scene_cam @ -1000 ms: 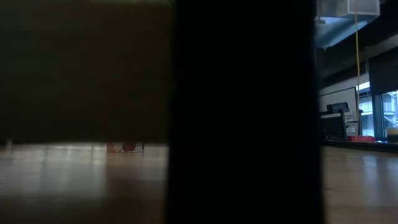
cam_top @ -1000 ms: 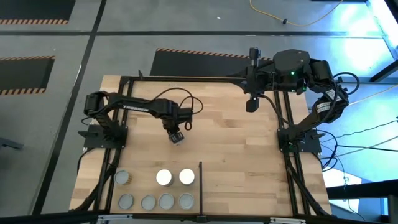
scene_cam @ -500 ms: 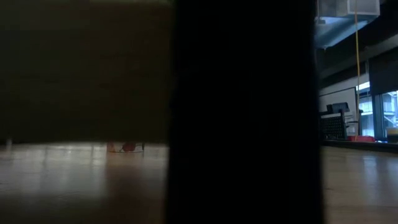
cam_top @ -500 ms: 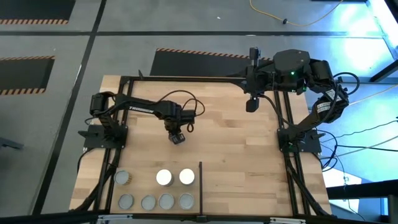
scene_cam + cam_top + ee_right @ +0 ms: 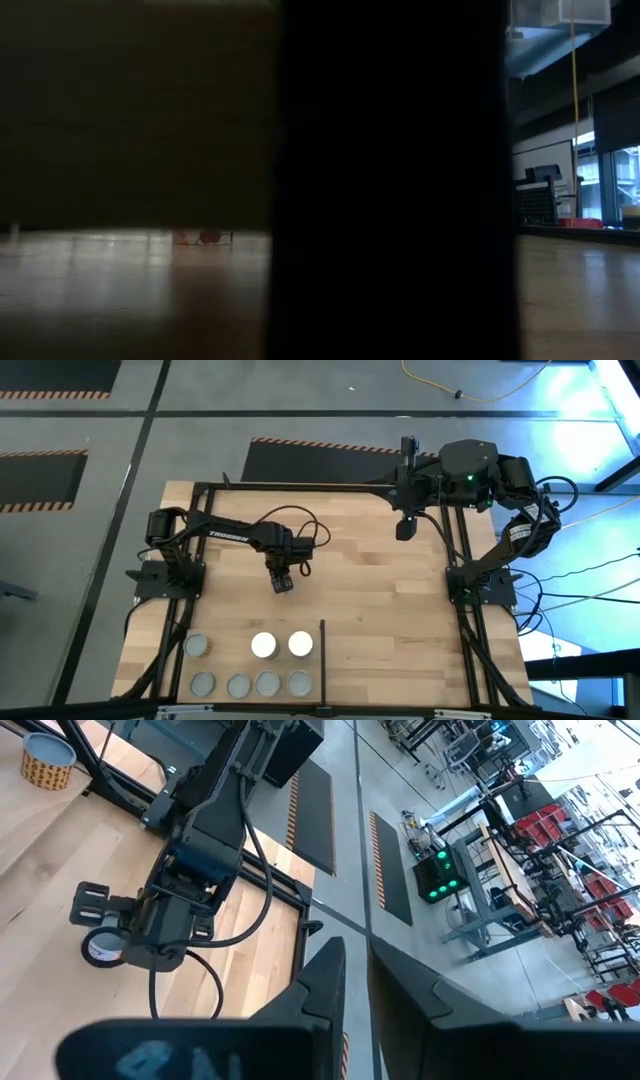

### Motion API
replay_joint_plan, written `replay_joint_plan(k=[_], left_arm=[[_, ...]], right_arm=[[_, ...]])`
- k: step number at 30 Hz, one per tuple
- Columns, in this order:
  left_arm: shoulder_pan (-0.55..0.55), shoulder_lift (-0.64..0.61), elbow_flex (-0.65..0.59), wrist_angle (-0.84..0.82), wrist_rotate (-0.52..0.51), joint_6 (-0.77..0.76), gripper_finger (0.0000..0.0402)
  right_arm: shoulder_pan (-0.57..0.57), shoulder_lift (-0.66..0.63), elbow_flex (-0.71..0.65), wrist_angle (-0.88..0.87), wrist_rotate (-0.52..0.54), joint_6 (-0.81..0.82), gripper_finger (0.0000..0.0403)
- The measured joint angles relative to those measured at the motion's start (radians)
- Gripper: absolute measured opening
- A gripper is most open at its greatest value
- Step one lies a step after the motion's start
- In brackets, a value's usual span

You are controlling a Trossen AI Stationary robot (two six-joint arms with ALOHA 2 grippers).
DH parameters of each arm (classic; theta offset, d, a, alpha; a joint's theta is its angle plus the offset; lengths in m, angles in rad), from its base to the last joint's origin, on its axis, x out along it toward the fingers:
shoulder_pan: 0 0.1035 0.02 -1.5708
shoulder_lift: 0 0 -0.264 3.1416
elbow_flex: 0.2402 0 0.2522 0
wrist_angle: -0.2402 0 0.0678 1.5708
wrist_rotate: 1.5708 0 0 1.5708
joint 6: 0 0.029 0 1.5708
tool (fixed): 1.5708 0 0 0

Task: Pick and place cans onto a shelf
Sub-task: Put the canned meatballs on the shelf

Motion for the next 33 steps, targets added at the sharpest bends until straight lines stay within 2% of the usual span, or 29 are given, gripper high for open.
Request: replay_joint_plan(k=[7,12,22,28,33], left_arm=[[0.000,-0.044,-0.008,-0.105,0.016,0.065,0.0003],[0.000,-0.149,-0.005,-0.201,0.037,0.083,0.0002],[-0.017,-0.442,-0.003,-0.325,0.164,0.087,0.0001],[-0.107,-0.549,-0.003,-0.425,0.164,0.057,0.0001],[-0.231,-0.557,-0.004,-0.424,0.164,0.006,0.0001]], right_arm=[[0.000,0.000,0.000,-0.004,0.000,0.002,0.0049],[0.000,0.000,0.000,-0.015,0.000,0.002,0.0049],[0.000,0.000,0.000,-0.017,0.000,0.004,0.0049],[0.000,0.000,0.000,-0.017,-0.001,0.029,0.0049],[0.000,0.000,0.000,-0.017,-0.002,0.029,0.0049]])
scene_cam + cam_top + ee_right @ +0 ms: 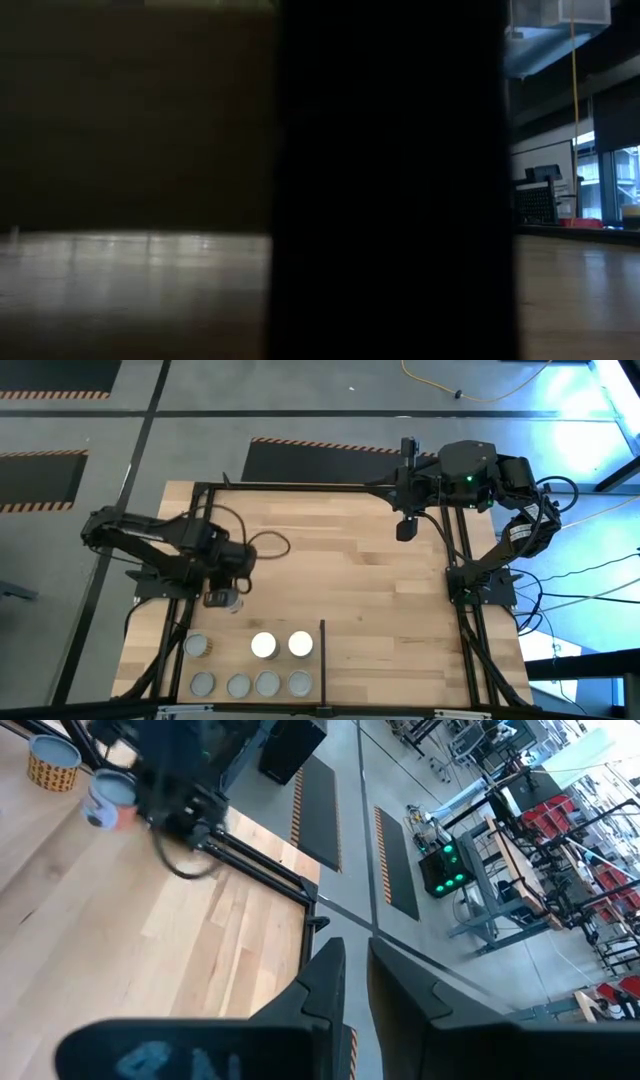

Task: Pick and place cans onto a shelf
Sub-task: Put the canned meatballs on the shelf

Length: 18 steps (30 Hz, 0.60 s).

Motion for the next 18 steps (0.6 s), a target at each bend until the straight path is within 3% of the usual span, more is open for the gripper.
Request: replay_joint_plan(k=[11,18], left_arm=[[-0.218,-0.025,-0.088,0.107,0.000,-0.139,0.0000],[-0.366,-0.030,-0.139,0.161,-0.076,-0.257,0.0000]], right_arm=[[0.000,0.000,0.000,0.000,0.000,0.000,0.0049],[0.000,0.000,0.000,0.000,0.000,0.000,0.0049]])
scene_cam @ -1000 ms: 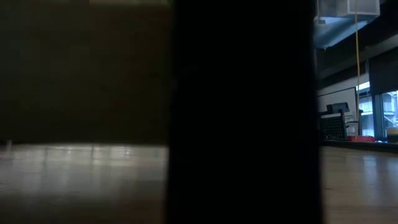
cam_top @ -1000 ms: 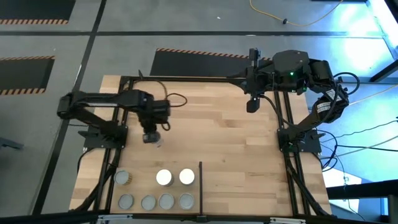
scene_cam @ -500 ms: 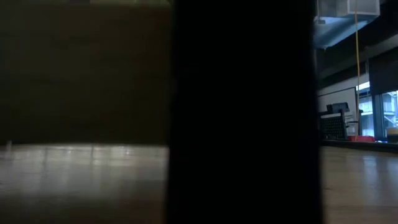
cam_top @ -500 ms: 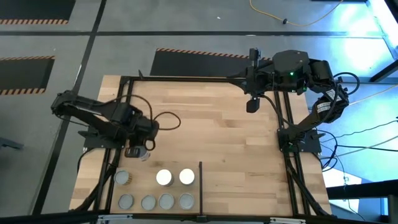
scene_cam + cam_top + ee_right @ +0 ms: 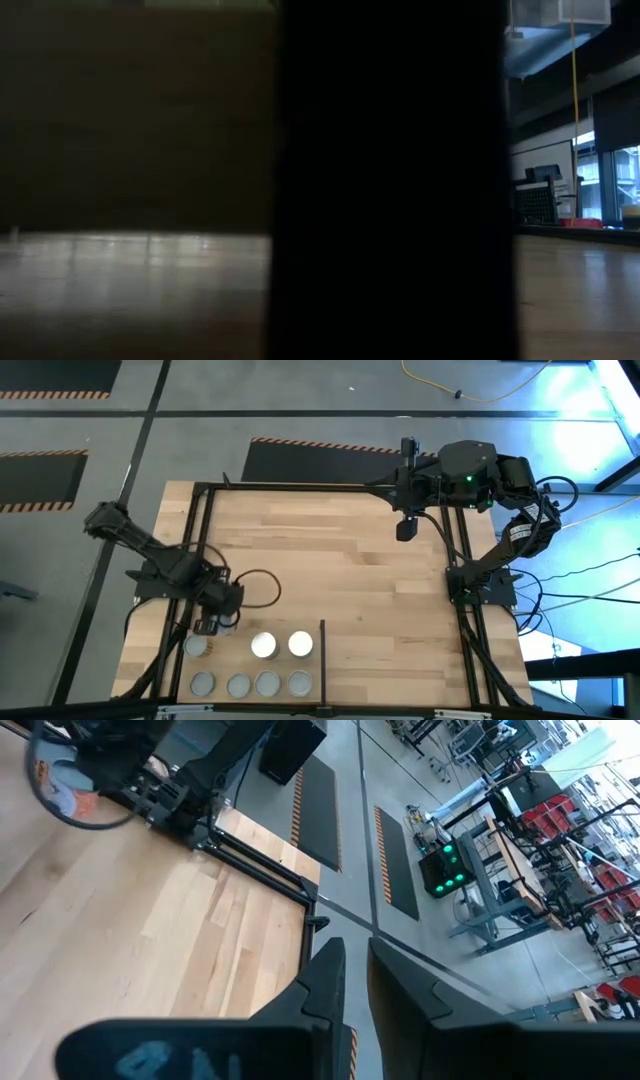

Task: Pick and place cans onto a shelf
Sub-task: Put the canned meatballs on the shelf

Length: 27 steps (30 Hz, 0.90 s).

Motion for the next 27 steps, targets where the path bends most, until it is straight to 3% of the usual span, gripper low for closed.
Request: replay_joint_plan(k=[10,27], left_arm=[[-0.142,0.001,-0.176,0.334,-0.014,-0.136,0.0000],[-0.186,0.001,-0.236,0.394,-0.004,-0.156,0.0000]], right_arm=[[0.000,0.000,0.000,0.000,0.000,-0.001,0.0049],[0.000,0.000,0.000,0.006,0.000,-0.001,0.0049]])
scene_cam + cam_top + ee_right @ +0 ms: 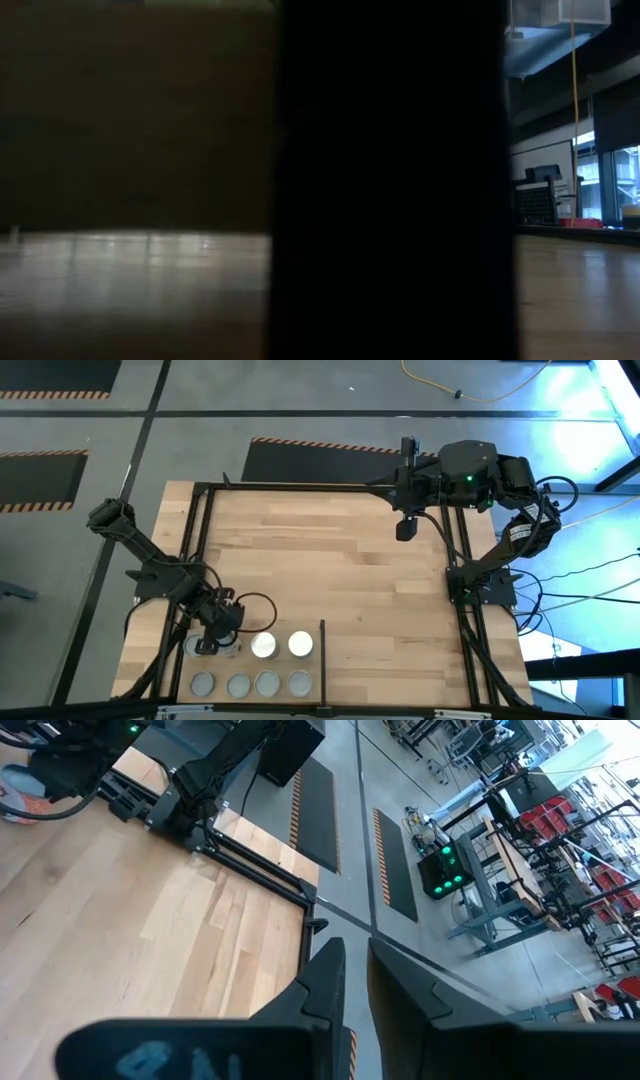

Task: Pick and place cans onto a shelf
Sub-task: Put the canned meatballs on the shelf

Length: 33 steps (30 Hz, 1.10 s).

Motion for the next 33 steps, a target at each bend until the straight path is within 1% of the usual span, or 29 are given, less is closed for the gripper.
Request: replay_joint_plan(k=[3,10,18,20,23,25,26,29,31,33], left_arm=[[0.000,0.005,0.000,0.000,0.000,0.009,0.0001],[0.000,0.005,0.000,0.006,-0.021,-0.005,0.0023],[0.002,0.005,0.000,0.053,-0.022,-0.031,0.0037],[0.002,0.005,0.000,0.054,0.001,-0.033,0.0038],[0.003,-0.005,0.000,0.054,0.065,-0.036,0.0035],[0.002,-0.019,0.011,0.049,0.075,-0.057,0.0035],[0.002,-0.027,0.022,0.051,0.059,-0.057,0.0035],[0.003,-0.062,0.064,0.047,-0.058,-0.015,0.0037],[0.005,-0.078,0.091,0.013,-0.119,0.000,0.0036],[0.013,-0.082,0.122,-0.029,-0.130,-0.024,0.0034]], right_arm=[[0.000,0.000,0.000,0.000,0.000,0.000,0.0049],[0.000,0.000,0.000,0.000,0.000,0.000,0.0049],[0.000,0.000,0.000,0.000,0.000,0.001,0.0049],[0.000,0.000,0.000,0.000,0.000,0.001,0.0049],[0.000,0.000,0.000,0.000,0.000,0.001,0.0049],[0.000,0.000,0.000,0.000,0.000,0.001,0.0049],[0.000,0.000,0.000,0.000,0.000,0.001,0.0049],[0.000,0.000,0.000,0.000,0.000,0.001,0.0049],[0.000,0.000,0.000,-0.001,0.000,0.001,0.0049],[0.000,0.000,0.000,-0.001,0.000,0.001,0.0049]])
